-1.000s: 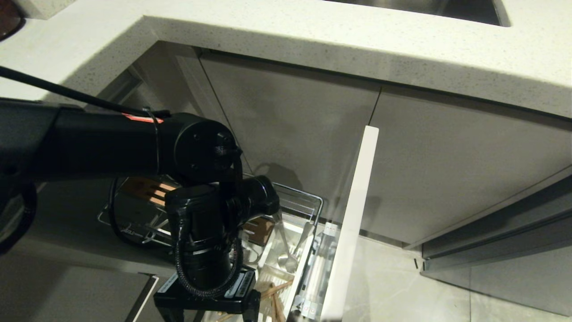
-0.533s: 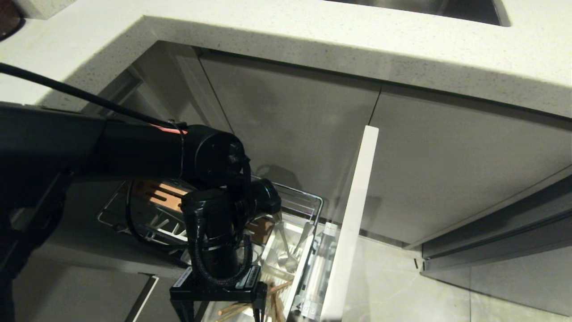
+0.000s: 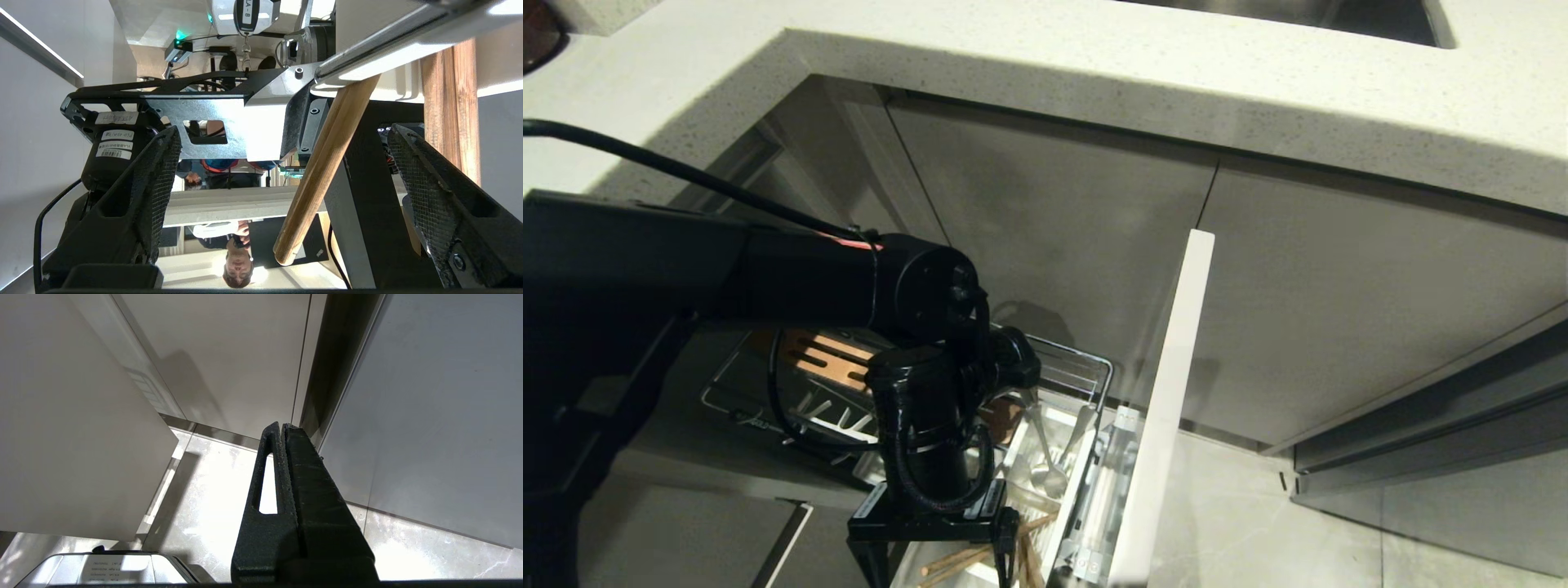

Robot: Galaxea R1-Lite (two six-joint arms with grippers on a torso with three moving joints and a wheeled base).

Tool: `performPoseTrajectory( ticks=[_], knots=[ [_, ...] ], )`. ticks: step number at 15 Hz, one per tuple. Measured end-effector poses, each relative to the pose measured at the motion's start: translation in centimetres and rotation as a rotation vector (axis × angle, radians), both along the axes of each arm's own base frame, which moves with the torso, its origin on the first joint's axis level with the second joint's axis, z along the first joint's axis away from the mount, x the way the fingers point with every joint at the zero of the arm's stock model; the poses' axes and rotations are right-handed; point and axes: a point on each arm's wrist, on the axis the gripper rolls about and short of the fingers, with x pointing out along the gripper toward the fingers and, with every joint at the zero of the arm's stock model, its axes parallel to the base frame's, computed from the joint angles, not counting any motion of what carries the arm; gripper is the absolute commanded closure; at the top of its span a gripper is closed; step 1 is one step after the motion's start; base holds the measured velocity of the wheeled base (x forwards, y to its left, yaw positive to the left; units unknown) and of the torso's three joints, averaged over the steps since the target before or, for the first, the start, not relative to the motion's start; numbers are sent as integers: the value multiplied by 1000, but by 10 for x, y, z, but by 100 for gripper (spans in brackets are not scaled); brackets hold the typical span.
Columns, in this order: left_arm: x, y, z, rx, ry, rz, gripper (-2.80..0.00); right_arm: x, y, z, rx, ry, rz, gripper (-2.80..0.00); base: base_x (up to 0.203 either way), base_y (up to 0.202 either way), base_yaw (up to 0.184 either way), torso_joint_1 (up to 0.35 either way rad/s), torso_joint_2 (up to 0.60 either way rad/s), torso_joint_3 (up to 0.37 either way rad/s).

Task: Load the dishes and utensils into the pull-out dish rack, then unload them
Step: Take the chopsticks out of the cupboard

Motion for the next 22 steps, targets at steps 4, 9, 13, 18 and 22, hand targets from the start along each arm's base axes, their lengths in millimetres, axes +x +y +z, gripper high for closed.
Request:
performPoseTrajectory(
  ticks=[4, 9, 13, 18, 22],
  knots=[
    [0, -2, 1, -11, 5, -1, 0, 0, 0, 0, 0, 0, 0, 0, 0, 0, 0, 0, 0, 0],
    [-1, -4, 3, -36, 26, -1, 0, 0, 0, 0, 0, 0, 0, 0, 0, 0, 0, 0, 0, 0],
    [-1, -3, 4, -36, 25, 2, 0, 0, 0, 0, 0, 0, -1, 0, 0, 0, 0, 0, 0, 0],
    [-4, -6, 5, -44, 24, -4, 0, 0, 0, 0, 0, 0, 0, 0, 0, 0, 0, 0, 0, 0],
    [-23, -3, 26, -79, 49, -1, 0, 0, 0, 0, 0, 0, 0, 0, 0, 0, 0, 0, 0, 0]
  ],
)
